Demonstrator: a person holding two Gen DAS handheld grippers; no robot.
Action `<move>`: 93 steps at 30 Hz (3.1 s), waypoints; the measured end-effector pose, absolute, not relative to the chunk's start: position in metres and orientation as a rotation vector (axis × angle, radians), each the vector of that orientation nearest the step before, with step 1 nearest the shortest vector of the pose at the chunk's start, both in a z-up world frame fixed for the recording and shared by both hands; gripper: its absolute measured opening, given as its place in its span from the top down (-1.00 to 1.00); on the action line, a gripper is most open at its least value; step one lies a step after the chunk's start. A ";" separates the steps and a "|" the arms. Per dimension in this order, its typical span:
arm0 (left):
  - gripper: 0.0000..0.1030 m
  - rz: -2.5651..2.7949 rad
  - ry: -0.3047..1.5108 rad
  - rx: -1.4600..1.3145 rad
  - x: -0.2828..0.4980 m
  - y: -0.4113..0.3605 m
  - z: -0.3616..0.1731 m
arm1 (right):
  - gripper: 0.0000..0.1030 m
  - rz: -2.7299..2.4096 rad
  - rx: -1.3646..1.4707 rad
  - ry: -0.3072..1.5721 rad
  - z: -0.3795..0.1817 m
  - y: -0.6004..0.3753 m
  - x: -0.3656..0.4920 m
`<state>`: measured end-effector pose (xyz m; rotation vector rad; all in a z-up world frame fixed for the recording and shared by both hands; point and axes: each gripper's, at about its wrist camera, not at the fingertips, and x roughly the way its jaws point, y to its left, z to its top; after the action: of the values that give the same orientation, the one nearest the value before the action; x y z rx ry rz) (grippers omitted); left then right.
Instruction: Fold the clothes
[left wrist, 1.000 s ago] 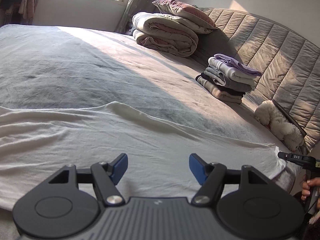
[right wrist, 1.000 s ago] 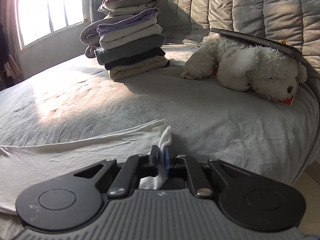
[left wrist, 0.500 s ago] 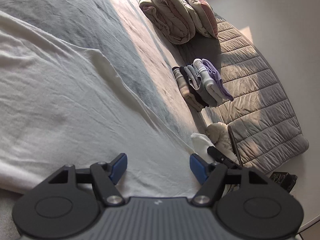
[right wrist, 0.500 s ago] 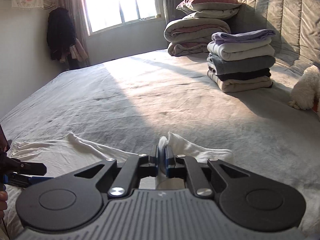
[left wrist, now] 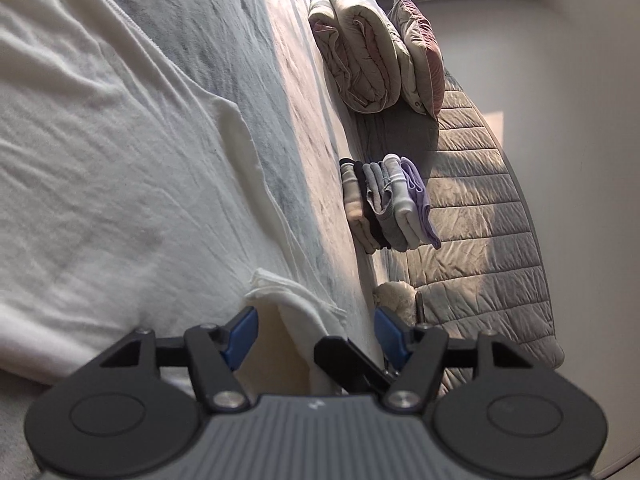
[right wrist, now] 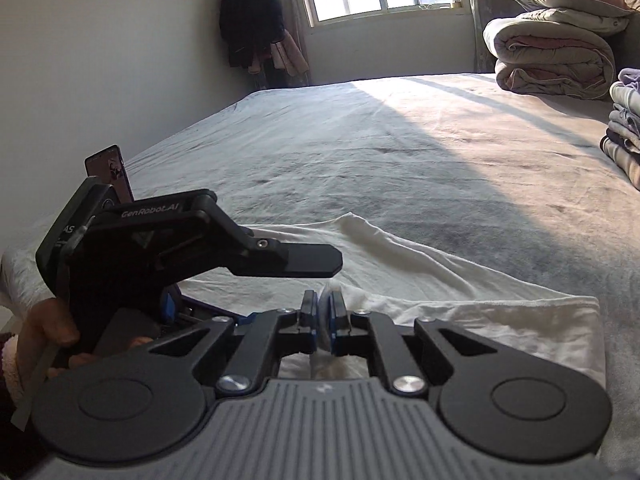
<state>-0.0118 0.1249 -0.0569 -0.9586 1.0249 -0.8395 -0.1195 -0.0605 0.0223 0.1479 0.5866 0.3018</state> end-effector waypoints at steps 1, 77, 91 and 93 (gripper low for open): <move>0.08 -0.820 1.026 -0.957 -0.011 0.126 -0.057 | 0.85 0.305 0.150 0.587 0.022 -0.058 -0.120; 0.91 -0.345 0.720 -0.542 0.022 0.287 -0.035 | 0.23 0.416 0.395 0.685 -0.002 0.013 -0.082; 0.55 -0.391 0.581 -0.339 -0.022 0.274 -0.008 | 0.16 0.069 0.283 0.530 -0.013 -0.088 -0.132; 0.48 -0.414 0.607 -0.269 -0.023 0.262 -0.014 | 0.16 0.086 0.230 0.523 -0.017 -0.082 -0.132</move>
<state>-0.0232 0.2616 -0.0138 -0.2694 0.6069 -0.4139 -0.1320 -0.0825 -0.0173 0.2303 0.5232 0.0861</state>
